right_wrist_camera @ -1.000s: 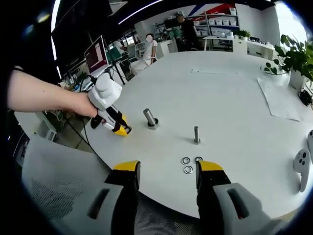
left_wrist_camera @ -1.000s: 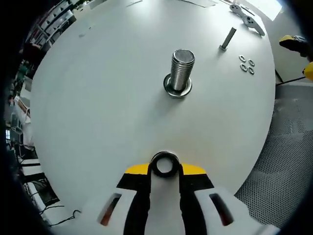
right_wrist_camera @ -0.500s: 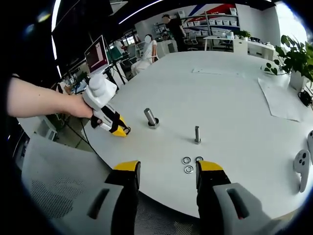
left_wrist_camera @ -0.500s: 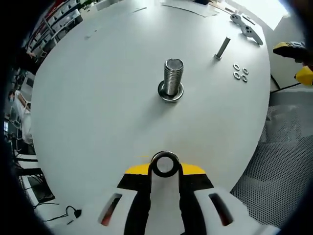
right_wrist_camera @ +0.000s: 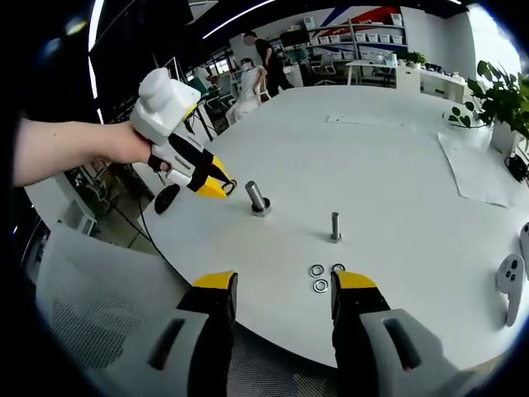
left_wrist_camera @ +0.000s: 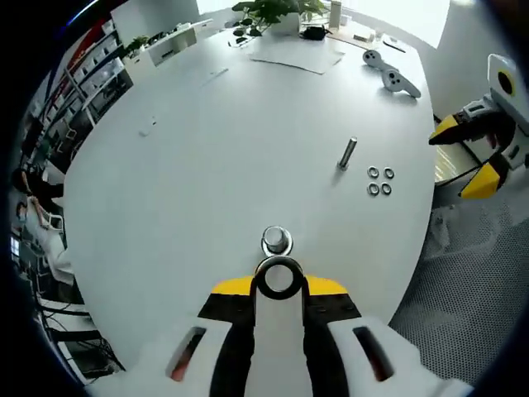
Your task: Place the washer onto the threaded stud by aligning its center hole with the stud, sliding it down to the base, and recovering from edge contact or off-axis alignment until the washer reaches the visible bottom stop.
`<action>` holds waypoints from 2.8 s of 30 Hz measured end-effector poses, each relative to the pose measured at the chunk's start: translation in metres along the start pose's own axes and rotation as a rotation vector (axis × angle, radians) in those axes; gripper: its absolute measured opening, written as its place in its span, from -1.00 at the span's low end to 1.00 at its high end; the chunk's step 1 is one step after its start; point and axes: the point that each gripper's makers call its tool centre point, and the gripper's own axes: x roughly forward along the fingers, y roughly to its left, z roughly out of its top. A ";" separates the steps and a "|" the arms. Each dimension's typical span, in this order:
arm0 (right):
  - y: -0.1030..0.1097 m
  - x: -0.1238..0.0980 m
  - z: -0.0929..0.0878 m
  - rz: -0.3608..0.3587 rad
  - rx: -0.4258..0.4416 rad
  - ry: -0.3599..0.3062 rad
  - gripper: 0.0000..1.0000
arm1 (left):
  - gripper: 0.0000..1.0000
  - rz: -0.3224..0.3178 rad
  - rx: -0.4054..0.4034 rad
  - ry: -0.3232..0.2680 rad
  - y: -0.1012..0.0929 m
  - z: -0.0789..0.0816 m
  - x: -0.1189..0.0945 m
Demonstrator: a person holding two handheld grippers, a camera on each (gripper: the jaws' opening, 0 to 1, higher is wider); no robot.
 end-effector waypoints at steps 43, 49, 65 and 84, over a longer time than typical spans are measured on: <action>-0.004 -0.001 -0.003 -0.008 0.001 0.007 -0.04 | -0.61 -0.013 0.087 0.122 0.002 0.002 0.070; -0.003 0.001 -0.004 -0.003 -0.007 0.014 -0.04 | -0.57 -0.014 0.088 0.107 0.001 -0.001 0.072; 0.000 0.003 -0.005 0.011 -0.011 0.020 -0.04 | -0.38 0.065 -0.013 -0.017 0.004 0.003 0.035; 0.006 0.001 -0.003 0.029 -0.027 0.008 -0.04 | -0.41 0.214 -0.308 -0.234 -0.012 -0.056 -0.054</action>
